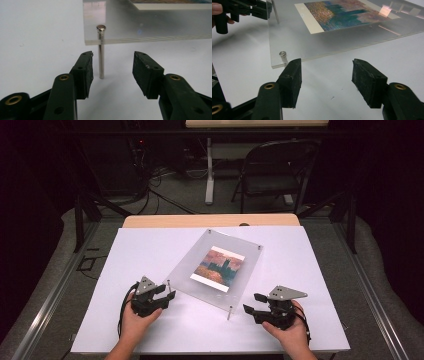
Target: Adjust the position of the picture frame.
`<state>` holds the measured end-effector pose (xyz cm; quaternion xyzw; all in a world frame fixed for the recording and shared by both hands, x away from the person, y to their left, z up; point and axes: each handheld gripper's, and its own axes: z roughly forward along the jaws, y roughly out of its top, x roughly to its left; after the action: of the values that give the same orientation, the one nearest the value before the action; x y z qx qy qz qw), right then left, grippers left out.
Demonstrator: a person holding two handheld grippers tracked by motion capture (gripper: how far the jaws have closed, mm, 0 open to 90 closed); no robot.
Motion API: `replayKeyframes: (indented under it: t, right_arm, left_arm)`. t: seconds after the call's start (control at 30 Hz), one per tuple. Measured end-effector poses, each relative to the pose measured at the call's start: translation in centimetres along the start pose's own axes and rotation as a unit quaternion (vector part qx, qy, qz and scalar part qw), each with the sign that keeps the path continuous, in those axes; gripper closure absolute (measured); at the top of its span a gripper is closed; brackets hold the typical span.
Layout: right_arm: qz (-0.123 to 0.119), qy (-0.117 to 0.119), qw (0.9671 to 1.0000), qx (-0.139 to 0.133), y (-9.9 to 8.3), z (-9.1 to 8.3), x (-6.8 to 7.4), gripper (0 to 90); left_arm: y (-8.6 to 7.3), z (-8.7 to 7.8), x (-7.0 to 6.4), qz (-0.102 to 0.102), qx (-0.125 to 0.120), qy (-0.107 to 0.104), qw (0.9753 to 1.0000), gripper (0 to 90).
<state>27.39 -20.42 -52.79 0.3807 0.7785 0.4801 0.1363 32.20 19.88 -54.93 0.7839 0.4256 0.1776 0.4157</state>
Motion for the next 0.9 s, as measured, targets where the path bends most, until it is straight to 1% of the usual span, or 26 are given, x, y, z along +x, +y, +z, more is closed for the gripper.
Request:
replayKeyframes:
  t: [0.13, 0.17, 0.2, 0.23, 0.27, 0.3, 0.37, 0.43, 0.53, 0.6, 0.63, 0.67, 0.7, 0.77, 0.9]
  right_arm:
    - [0.002, 0.005, 1.0000, 0.002, -0.2, 0.1, 0.1, 43.5]
    - [0.004, 0.007, 1.0000, 0.002, -0.2, 0.2, 0.2, 43.9]
    - [0.003, 0.010, 0.9999, 0.007, -0.3, 0.3, 0.3, 45.6]
    - [0.001, 0.011, 0.9999, 0.006, -0.3, 0.3, 0.3, 46.2]
    - [0.001, 0.011, 0.9999, 0.006, -0.3, 0.3, 0.3, 46.2]
    - [-0.003, 0.011, 0.9999, 0.008, -0.4, 0.4, 0.5, 47.9]
    - [-0.006, 0.010, 0.9999, 0.010, -0.4, 0.4, 0.6, 48.1]
    - [-0.008, 0.007, 0.9999, 0.012, -0.5, 0.5, 0.7, 48.1]
    - [-0.004, 0.014, 0.9998, 0.016, -0.6, 0.6, 0.8, 48.8]
    - [-0.004, 0.016, 0.9997, 0.017, -0.7, 0.7, 0.9, 49.8]
    - [-0.002, 0.019, 0.9996, 0.019, -0.7, 0.8, 0.9, 50.9]
    - [-0.002, 0.019, 0.9996, 0.019, -0.7, 0.8, 0.9, 50.9]
    - [0.000, 0.028, 0.9993, 0.025, -0.9, 0.9, 0.9, 54.3]
    - [0.001, 0.037, 0.9989, 0.030, -1.0, 1.1, 1.1, 56.4]
    - [-0.002, 0.043, 0.9985, 0.033, -1.0, 1.3, 1.3, 58.5]
  left_arm:
    - [0.1, 0.6, 0.3, 0.002, -0.002, 0.002, 1.0000, 57.5]
    - [0.2, 0.8, 0.4, -0.004, 0.004, 0.000, 1.0000, 57.5]
    - [0.3, 1.1, 0.6, -0.004, 0.006, 0.001, 1.0000, 60.2]
    - [0.3, 1.2, 0.6, -0.009, 0.007, -0.001, 0.9999, 62.0]
    - [0.3, 1.2, 0.6, -0.009, 0.007, -0.001, 0.9999, 64.7]
    - [0.3, 1.4, 0.7, -0.011, 0.007, -0.008, 0.9999, 66.4]
    - [0.4, 1.5, 0.6, -0.010, 0.010, -0.009, 0.9999, 70.7]
    - [0.5, 1.7, 0.6, -0.006, 0.011, -0.007, 0.9999, 74.2]
    - [0.5, 1.9, 0.6, -0.001, 0.016, -0.001, 0.9999, 79.0]
    - [0.5, 1.9, 0.7, -0.008, 0.015, 0.000, 0.9999, 83.2]
    - [0.5, 1.9, 0.7, -0.008, 0.015, 0.000, 0.9999, 84.2]
    - [0.5, 1.9, 0.9, -0.010, 0.015, -0.005, 0.9998, 84.2]
    - [0.6, 1.9, 0.9, -0.010, 0.016, -0.004, 0.9998, 84.8]
    - [0.6, 1.9, 0.8, -0.013, 0.017, -0.004, 0.9998, 85.0]
    - [0.7, 1.9, 0.9, -0.016, 0.021, -0.005, 0.9996, 85.1]
